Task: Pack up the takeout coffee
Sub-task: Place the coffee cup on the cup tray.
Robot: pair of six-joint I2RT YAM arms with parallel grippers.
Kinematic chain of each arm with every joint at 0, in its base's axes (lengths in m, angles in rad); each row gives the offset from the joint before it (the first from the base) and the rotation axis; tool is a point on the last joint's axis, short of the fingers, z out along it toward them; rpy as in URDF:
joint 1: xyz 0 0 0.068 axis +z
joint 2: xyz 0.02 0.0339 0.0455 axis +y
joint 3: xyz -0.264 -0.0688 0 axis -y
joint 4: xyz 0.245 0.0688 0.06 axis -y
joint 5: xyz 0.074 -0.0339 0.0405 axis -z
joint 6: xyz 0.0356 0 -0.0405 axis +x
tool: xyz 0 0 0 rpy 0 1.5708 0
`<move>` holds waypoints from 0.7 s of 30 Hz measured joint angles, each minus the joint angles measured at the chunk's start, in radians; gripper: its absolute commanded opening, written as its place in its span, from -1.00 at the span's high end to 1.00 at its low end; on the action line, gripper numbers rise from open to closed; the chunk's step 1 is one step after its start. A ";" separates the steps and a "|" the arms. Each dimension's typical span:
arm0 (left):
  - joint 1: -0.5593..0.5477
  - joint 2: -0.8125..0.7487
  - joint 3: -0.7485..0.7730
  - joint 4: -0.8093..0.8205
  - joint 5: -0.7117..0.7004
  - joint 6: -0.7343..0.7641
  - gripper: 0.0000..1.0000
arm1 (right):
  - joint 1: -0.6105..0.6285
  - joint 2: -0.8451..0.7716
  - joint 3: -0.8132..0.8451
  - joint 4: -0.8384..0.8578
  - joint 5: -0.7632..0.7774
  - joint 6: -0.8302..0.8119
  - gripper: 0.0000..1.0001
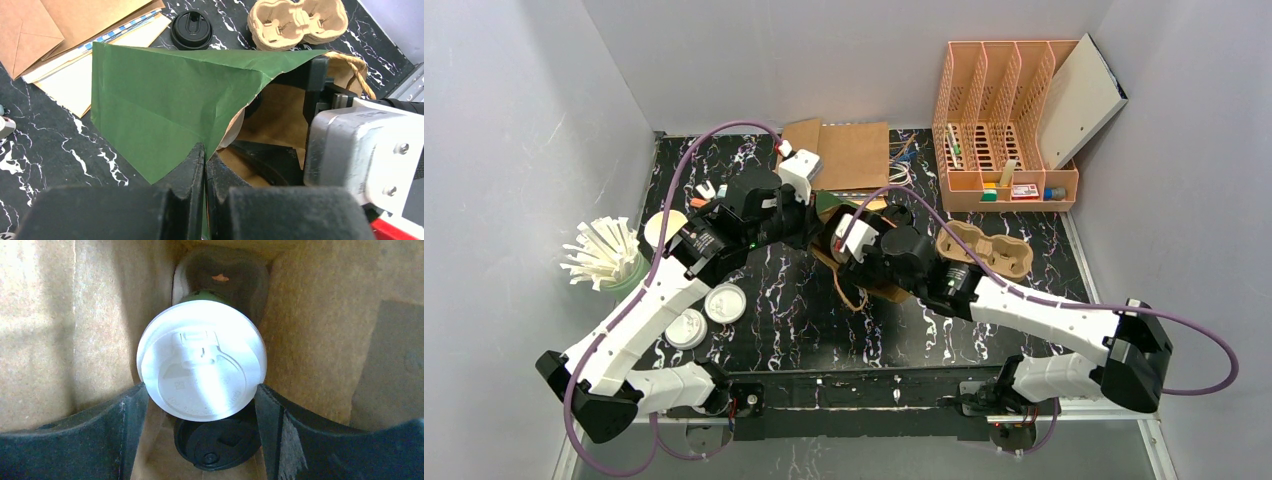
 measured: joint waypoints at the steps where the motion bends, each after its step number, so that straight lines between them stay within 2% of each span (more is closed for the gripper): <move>1: -0.001 0.000 0.000 0.002 0.000 0.000 1.00 | -0.002 -0.016 -0.019 0.014 0.004 -0.002 0.10; 21: -0.007 0.003 -0.006 0.050 0.005 -0.011 1.00 | -0.033 -0.010 -0.021 0.105 0.008 -0.024 0.12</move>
